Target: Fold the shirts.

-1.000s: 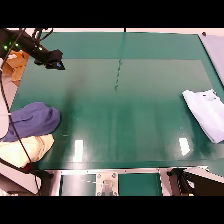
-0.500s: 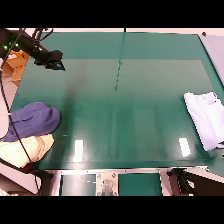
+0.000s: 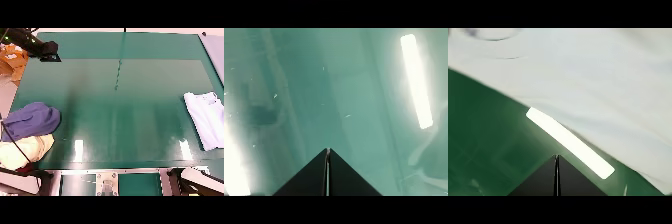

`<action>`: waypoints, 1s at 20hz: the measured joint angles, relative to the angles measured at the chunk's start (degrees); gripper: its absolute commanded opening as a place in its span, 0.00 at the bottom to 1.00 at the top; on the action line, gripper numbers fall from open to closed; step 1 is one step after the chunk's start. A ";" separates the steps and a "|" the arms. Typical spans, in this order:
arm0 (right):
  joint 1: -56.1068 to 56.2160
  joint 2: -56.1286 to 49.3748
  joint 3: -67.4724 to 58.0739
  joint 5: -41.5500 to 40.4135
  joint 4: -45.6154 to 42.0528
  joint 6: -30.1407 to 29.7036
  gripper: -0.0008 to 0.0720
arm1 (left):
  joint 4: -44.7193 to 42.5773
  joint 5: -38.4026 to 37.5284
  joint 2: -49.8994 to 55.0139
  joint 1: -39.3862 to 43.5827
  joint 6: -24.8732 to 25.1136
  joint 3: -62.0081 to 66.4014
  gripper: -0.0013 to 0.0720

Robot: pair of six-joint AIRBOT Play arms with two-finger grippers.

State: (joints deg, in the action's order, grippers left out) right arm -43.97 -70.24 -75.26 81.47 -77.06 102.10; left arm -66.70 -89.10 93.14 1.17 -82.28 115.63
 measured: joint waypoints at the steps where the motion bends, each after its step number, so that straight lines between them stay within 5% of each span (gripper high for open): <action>1: 4.57 0.00 -0.74 -0.70 0.37 -0.04 0.03 | -0.92 0.00 -1.20 0.81 -0.57 -1.40 0.04; 14: 40.48 6.84 23.76 -10.78 1.51 -6.29 0.04 | -6.25 13.31 -30.03 15.04 -14.69 -53.81 0.04; 20: 44.59 7.45 26.60 -12.90 1.62 -7.04 0.04 | -6.43 16.46 -33.07 16.70 -18.05 -61.26 0.04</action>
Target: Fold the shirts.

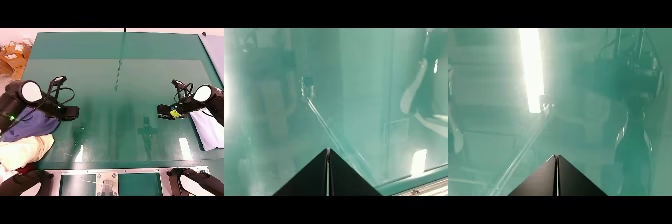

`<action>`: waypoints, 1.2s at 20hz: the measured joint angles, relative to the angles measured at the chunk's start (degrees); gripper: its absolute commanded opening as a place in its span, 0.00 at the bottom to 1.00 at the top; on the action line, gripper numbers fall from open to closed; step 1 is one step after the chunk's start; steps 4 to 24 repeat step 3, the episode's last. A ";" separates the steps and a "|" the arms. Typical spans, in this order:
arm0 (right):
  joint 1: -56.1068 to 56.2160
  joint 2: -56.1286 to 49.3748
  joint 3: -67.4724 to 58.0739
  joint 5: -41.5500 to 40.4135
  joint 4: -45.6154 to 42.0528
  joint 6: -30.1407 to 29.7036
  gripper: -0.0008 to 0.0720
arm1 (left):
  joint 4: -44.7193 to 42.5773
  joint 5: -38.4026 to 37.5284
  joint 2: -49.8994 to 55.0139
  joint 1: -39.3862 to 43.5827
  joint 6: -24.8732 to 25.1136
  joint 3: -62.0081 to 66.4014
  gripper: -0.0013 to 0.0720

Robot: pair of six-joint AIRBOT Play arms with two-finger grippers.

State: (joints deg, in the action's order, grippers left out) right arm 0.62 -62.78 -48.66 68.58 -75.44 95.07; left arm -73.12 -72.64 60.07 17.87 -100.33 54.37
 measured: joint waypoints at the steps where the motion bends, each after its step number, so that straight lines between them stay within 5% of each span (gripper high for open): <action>1: 0.20 0.00 0.15 -0.11 -0.02 -0.07 0.04 | 0.00 0.26 -0.13 0.09 -0.20 -0.33 0.04; 24: 0.46 0.04 0.31 -0.28 0.00 -0.11 0.04 | 0.02 0.44 -0.31 0.24 -0.46 -0.76 0.04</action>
